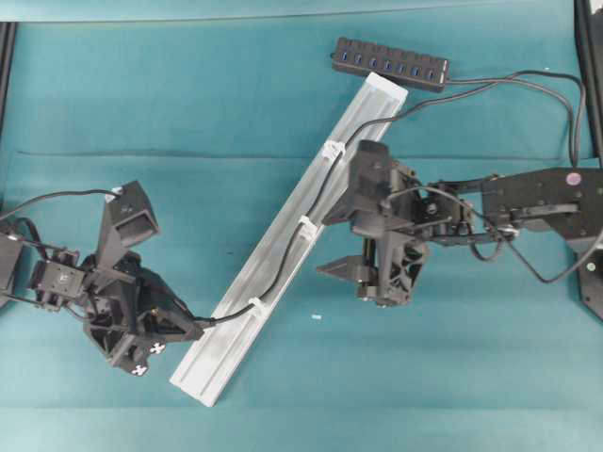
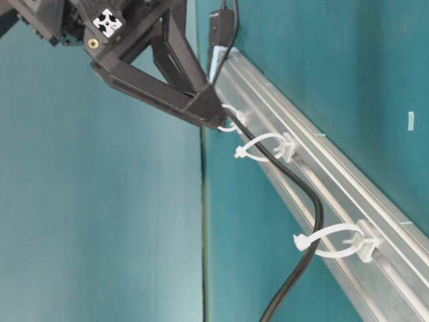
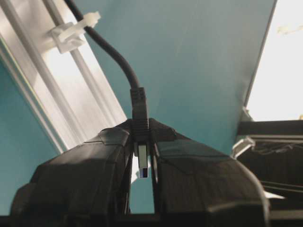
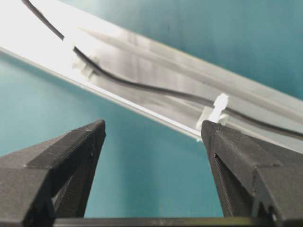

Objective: Pass the USB cable through three rings with both arms.
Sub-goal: 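Open the left gripper to lay the plug on the rail, withdraw right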

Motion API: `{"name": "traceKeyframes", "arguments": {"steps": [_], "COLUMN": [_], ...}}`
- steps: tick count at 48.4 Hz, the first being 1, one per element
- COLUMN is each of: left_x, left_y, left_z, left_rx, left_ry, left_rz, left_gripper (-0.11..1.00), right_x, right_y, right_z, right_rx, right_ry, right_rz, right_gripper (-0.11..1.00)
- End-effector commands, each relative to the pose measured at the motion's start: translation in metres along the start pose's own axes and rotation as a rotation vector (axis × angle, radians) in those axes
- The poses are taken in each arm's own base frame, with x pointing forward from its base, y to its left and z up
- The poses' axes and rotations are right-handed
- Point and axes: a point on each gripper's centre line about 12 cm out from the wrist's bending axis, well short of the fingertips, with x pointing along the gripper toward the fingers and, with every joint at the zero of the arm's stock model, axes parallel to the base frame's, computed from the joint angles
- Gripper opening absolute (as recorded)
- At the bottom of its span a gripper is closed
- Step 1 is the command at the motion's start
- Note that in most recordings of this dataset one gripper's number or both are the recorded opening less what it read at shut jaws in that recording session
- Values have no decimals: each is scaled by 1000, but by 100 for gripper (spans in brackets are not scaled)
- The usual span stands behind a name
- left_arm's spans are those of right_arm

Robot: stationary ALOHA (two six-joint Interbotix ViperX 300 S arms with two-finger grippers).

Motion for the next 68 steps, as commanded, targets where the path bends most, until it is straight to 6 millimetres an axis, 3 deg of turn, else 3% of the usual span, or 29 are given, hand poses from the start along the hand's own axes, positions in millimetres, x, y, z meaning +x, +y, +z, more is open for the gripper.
{"name": "traceKeyframes", "arguments": {"steps": [1, 15, 54, 61, 68], "left_x": [-18, -23, -17, -17, -13], "left_y": [-20, -17, -14, -14, -11], "left_z": [14, 12, 13, 13, 11], "left_rx": [24, 31, 27, 28, 27], "left_ry": [-60, -55, -56, -54, -40], "left_rz": [-82, -72, -59, -59, -41], "left_gripper": [10, 10, 10, 25, 64], "right_x": [-6, -19, -21, -22, -21], "right_y": [2, 3, 4, 4, 4], "right_z": [2, -13, -10, -10, -9], "right_rx": [-13, -9, -7, -7, -1], "right_ry": [-45, -101, -144, -146, -153], "right_rz": [9, 20, 29, 29, 30], "right_gripper": [85, 85, 85, 85, 85]}}
